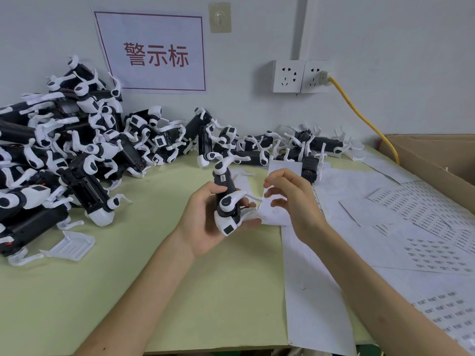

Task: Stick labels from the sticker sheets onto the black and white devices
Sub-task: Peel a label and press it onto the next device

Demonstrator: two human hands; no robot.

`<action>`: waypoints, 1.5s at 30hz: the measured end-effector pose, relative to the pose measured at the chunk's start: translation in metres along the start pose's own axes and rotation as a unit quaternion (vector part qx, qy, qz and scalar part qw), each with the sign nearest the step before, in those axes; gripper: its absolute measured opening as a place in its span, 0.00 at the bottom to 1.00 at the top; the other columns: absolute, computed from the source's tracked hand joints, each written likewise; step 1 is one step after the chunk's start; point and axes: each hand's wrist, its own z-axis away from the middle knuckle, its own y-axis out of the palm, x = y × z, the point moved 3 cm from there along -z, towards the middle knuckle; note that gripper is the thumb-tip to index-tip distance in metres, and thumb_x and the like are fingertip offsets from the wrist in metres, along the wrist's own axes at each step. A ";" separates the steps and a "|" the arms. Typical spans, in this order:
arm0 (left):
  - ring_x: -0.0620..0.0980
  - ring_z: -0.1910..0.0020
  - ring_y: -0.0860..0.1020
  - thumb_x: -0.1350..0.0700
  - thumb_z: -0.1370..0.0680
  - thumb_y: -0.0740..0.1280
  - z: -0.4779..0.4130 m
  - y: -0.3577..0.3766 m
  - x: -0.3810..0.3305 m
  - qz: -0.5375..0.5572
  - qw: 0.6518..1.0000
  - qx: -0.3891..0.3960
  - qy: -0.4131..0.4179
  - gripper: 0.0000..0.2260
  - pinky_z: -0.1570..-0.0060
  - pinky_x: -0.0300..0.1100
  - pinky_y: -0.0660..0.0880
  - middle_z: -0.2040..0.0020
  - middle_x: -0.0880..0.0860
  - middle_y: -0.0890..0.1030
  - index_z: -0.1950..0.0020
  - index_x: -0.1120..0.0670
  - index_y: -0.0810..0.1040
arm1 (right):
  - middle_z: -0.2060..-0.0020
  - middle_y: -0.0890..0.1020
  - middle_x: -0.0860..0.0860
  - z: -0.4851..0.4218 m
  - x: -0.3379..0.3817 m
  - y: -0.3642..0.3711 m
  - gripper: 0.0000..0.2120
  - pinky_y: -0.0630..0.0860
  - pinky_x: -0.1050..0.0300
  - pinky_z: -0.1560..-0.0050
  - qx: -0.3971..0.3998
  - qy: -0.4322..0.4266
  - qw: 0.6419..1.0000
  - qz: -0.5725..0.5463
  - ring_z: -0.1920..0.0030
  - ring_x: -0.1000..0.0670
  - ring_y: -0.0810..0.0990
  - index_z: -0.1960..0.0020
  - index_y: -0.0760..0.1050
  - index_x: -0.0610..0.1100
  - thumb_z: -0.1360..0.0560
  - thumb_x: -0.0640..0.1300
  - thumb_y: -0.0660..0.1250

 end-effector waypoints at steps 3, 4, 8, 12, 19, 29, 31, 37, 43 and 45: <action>0.63 0.51 0.83 0.51 0.29 0.74 0.007 0.004 0.002 -0.036 0.994 0.072 -0.077 0.19 0.55 0.53 0.82 0.49 0.65 0.82 0.45 0.64 0.83 | 0.43 0.82 0.50 -0.003 0.001 -0.004 0.08 0.76 0.49 0.44 0.019 0.016 0.999 -0.036 0.44 0.49 0.82 0.45 0.80 0.47 0.21 0.46 0.65; 0.63 0.52 0.84 0.49 0.29 0.75 0.009 0.006 0.002 -0.053 0.989 0.093 -0.102 0.21 0.56 0.51 0.82 0.48 0.64 0.82 0.43 0.64 0.83 | 0.37 0.81 0.50 -0.004 0.002 -0.004 0.15 0.75 0.47 0.39 0.052 0.023 0.997 -0.059 0.39 0.48 0.80 0.40 0.80 0.48 0.24 0.48 0.64; 0.58 0.59 0.83 0.40 0.23 0.65 0.010 0.007 0.004 -0.105 0.979 0.106 -0.135 0.26 0.64 0.45 0.79 0.52 0.60 0.83 0.42 0.62 0.84 | 0.30 0.77 0.49 -0.004 0.008 -0.008 0.31 0.69 0.47 0.34 0.207 0.008 0.972 -0.108 0.32 0.48 0.75 0.29 0.75 0.46 0.31 0.45 0.56; 0.59 0.64 0.83 0.37 0.20 0.59 0.009 0.005 0.004 -0.102 0.979 0.086 -0.155 0.30 0.67 0.44 0.79 0.57 0.60 0.83 0.44 0.63 0.83 | 0.49 0.82 0.44 -0.005 0.001 -0.003 0.24 0.75 0.54 0.52 0.262 -0.022 0.964 -0.035 0.53 0.46 0.79 0.38 0.81 0.43 0.31 0.35 0.60; 0.62 0.62 0.84 0.40 0.19 0.59 0.004 0.000 0.001 0.028 0.997 0.017 -0.071 0.27 0.71 0.46 0.81 0.53 0.67 0.84 0.59 0.60 0.84 | 0.55 0.83 0.46 -0.014 -0.003 -0.020 0.16 0.78 0.56 0.60 0.175 -0.010 0.984 -0.017 0.56 0.45 0.83 0.45 0.82 0.44 0.31 0.35 0.67; 0.58 0.58 0.85 0.53 0.16 0.62 0.001 -0.004 -0.014 0.044 0.991 -0.079 0.098 0.16 0.59 0.45 0.84 0.46 0.61 0.79 0.37 0.63 0.78 | 0.56 0.85 0.51 -0.013 -0.010 -0.016 0.08 0.82 0.55 0.55 0.153 0.029 0.987 -0.043 0.57 0.49 0.85 0.46 0.83 0.46 0.24 0.41 0.73; 0.58 0.60 0.85 0.52 0.17 0.62 0.001 -0.006 -0.014 0.024 0.991 -0.082 0.102 0.15 0.58 0.45 0.84 0.52 0.59 0.81 0.43 0.62 0.81 | 0.60 0.84 0.50 -0.013 -0.008 -0.016 0.05 0.82 0.57 0.57 0.159 0.047 0.984 -0.062 0.60 0.48 0.84 0.53 0.85 0.47 0.23 0.40 0.71; 0.64 0.50 0.85 0.52 0.16 0.60 0.000 -0.007 -0.012 -0.041 0.990 -0.103 0.088 0.18 0.52 0.49 0.84 0.43 0.63 0.83 0.34 0.62 0.77 | 0.62 0.78 0.42 -0.021 -0.007 -0.033 0.06 0.81 0.60 0.66 0.030 0.167 0.963 -0.209 0.68 0.46 0.81 0.48 0.79 0.37 0.19 0.39 0.66; 0.62 0.52 0.86 0.53 0.17 0.60 -0.002 -0.019 -0.013 -0.033 0.983 -0.152 0.097 0.16 0.56 0.48 0.85 0.40 0.65 0.83 0.38 0.63 0.78 | 0.46 0.85 0.42 -0.021 0.022 -0.099 0.16 0.82 0.50 0.42 -0.117 -0.033 0.831 -0.543 0.45 0.42 0.86 0.34 0.73 0.37 0.20 0.42 0.66; 0.61 0.53 0.86 0.52 0.17 0.60 -0.003 -0.020 -0.013 -0.028 0.984 -0.150 0.095 0.16 0.57 0.48 0.84 0.42 0.64 0.83 0.39 0.62 0.79 | 0.36 0.82 0.41 -0.014 0.027 -0.130 0.23 0.77 0.46 0.35 -0.117 -0.095 0.781 -0.607 0.36 0.41 0.82 0.26 0.68 0.38 0.18 0.47 0.63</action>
